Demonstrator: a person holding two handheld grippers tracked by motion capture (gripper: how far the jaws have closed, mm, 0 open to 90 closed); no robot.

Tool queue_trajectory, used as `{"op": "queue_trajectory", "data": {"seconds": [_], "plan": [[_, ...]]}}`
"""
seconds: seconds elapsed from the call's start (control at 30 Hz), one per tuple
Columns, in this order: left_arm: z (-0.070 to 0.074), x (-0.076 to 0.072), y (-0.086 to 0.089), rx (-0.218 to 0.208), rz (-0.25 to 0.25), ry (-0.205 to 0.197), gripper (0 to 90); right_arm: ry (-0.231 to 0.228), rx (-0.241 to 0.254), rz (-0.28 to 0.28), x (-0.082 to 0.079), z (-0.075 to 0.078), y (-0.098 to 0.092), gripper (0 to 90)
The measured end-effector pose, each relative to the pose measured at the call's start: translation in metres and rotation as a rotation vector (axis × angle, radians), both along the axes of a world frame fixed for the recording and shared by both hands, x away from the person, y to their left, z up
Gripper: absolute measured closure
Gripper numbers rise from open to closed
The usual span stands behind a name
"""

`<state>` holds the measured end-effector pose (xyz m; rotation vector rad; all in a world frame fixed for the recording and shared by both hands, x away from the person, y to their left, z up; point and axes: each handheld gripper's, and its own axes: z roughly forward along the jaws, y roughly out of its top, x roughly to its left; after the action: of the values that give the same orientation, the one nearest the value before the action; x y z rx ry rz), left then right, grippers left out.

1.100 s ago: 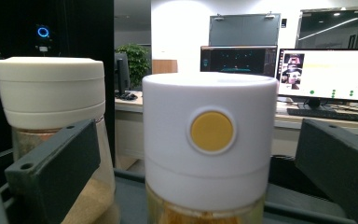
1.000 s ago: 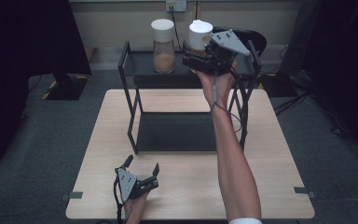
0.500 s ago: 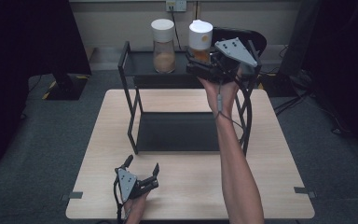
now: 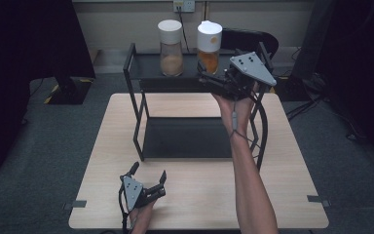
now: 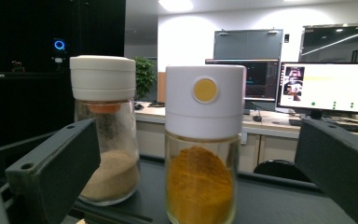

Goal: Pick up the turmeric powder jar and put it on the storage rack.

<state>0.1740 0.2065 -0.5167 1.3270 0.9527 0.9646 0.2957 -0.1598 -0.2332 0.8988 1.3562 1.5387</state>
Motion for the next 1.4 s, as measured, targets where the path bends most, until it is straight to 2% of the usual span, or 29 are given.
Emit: {"op": "queue_trajectory", "data": {"seconds": [0.27,0.7,0.9,1.1,1.4], "plan": [[0.0,0.0,0.0,0.0,0.0,0.0,1.9,-0.004,0.028,-0.001,-0.012,-0.013,-0.014,0.0],[0.0,0.0,0.0,0.0,0.001,0.0,2.0,-0.015,0.033,-0.002,-0.037,-0.035,-0.026,0.0],[0.0,0.0,0.0,0.0,0.001,0.0,2.0,-0.041,0.039,-0.005,-0.049,-0.042,-0.028,0.0],[0.0,0.0,0.0,0.0,0.001,0.0,2.0,-0.04,0.032,-0.011,-0.062,-0.048,-0.031,0.0],[0.0,0.0,0.0,0.0,0.002,-0.001,1.8,-0.04,0.038,-0.039,-0.077,-0.071,-0.037,0.0]]}}
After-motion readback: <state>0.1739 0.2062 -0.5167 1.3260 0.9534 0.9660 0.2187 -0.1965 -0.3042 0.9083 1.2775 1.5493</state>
